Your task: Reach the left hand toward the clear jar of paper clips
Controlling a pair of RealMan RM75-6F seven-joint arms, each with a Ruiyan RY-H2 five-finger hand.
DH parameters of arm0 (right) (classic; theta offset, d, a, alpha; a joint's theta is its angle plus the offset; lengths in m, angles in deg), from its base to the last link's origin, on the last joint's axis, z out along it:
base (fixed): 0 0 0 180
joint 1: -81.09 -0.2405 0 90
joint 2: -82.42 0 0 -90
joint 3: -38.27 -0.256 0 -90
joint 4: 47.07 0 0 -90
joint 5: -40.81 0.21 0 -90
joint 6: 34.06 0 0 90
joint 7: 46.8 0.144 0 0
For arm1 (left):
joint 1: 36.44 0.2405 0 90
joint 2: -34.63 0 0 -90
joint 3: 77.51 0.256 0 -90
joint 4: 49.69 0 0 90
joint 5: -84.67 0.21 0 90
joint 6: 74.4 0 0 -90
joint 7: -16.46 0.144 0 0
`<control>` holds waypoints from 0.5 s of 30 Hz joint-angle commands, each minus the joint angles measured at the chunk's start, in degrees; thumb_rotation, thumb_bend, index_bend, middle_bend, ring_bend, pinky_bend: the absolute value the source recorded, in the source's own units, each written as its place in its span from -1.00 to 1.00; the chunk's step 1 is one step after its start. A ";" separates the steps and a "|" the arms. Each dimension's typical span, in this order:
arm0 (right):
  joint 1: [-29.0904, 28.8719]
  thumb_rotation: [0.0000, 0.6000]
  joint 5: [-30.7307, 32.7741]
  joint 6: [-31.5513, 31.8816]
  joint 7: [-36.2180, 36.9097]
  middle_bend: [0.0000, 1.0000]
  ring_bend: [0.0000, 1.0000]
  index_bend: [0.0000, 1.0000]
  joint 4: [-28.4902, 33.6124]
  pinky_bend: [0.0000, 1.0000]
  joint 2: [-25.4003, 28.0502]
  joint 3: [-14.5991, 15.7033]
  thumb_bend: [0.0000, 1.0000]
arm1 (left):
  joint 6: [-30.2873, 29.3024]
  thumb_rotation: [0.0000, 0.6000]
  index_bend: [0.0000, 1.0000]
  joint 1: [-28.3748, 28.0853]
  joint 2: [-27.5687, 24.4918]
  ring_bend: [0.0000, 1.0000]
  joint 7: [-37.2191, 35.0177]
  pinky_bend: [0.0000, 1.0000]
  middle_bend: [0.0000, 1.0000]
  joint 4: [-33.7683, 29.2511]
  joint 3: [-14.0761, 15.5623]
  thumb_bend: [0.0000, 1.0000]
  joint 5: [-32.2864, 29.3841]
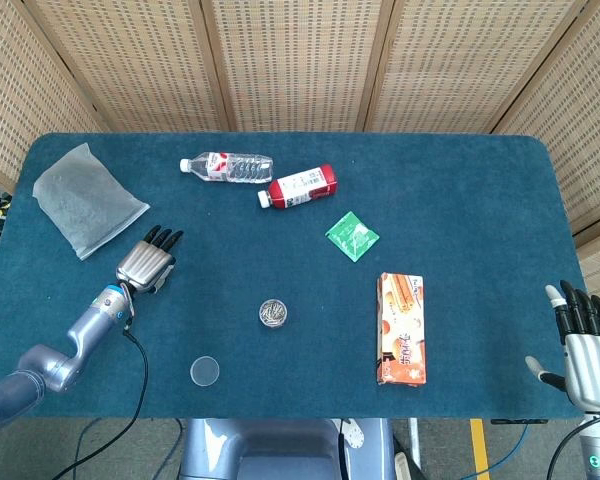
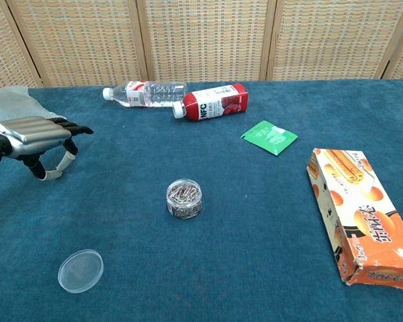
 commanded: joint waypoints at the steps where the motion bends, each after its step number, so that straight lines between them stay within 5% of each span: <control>1: -0.01 1.00 -0.03 -0.03 0.05 -1.00 -1.00 -1.00 0.03 -1.00 0.03 0.02 -1.00 | -2.32 1.00 0.33 -0.08 -1.11 -1.00 -0.91 -1.00 -1.00 -2.16 -0.97 -0.04 0.34; 15: 0.19 1.00 -0.56 0.36 0.72 -1.00 -1.00 -1.00 0.27 -1.00 0.39 0.17 -1.00 | -10.14 1.00 0.34 -1.62 -9.62 -1.00 -0.55 -1.00 -1.00 -26.31 -3.49 -0.03 4.43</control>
